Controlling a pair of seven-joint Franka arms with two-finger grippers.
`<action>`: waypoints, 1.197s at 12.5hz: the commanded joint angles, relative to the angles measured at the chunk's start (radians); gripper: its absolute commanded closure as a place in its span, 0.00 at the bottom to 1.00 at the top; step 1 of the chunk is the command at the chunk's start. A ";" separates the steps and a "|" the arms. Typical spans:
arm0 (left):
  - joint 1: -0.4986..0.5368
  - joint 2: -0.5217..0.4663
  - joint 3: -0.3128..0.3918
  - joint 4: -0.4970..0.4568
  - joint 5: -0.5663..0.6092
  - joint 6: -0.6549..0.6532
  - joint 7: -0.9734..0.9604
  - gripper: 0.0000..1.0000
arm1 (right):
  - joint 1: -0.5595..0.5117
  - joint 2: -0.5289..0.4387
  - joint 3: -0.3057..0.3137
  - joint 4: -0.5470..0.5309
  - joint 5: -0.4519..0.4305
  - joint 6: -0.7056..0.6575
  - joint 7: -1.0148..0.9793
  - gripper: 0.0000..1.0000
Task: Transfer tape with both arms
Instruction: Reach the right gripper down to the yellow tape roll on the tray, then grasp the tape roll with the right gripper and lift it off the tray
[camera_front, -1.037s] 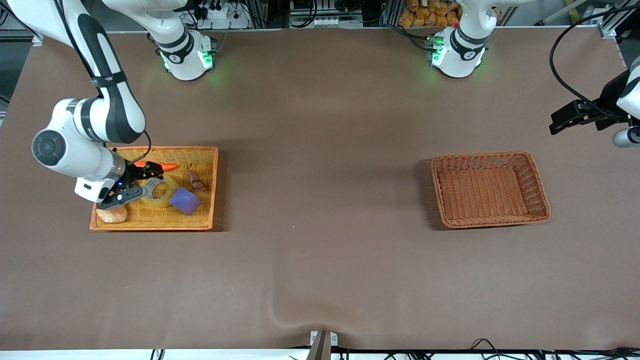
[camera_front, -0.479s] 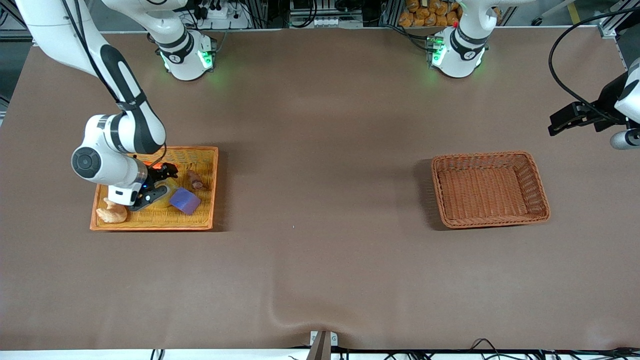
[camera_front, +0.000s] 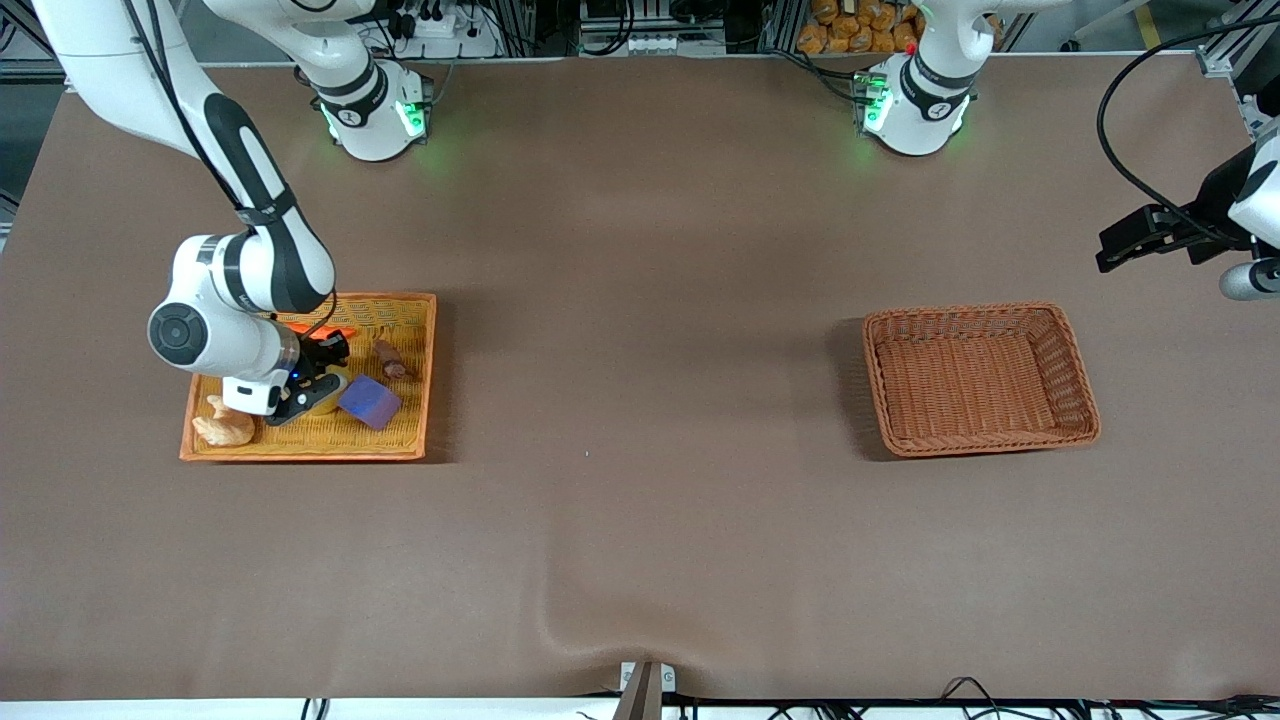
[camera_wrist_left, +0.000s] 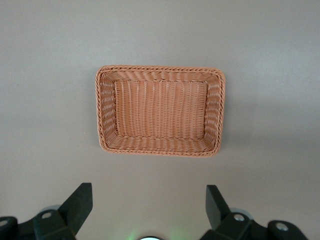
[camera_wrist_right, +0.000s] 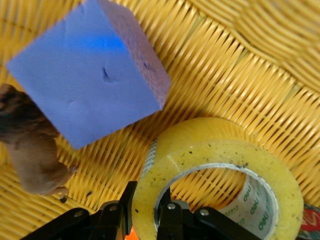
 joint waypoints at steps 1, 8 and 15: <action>0.002 0.002 -0.001 0.014 0.009 0.001 0.017 0.00 | 0.010 -0.032 -0.001 0.105 0.018 -0.160 -0.019 1.00; -0.003 0.005 -0.005 0.014 0.016 0.001 0.018 0.00 | 0.333 -0.001 -0.001 0.501 0.071 -0.486 0.412 1.00; -0.009 -0.009 -0.010 0.023 0.019 -0.001 0.035 0.00 | 0.664 0.279 -0.001 0.708 0.280 -0.131 0.880 1.00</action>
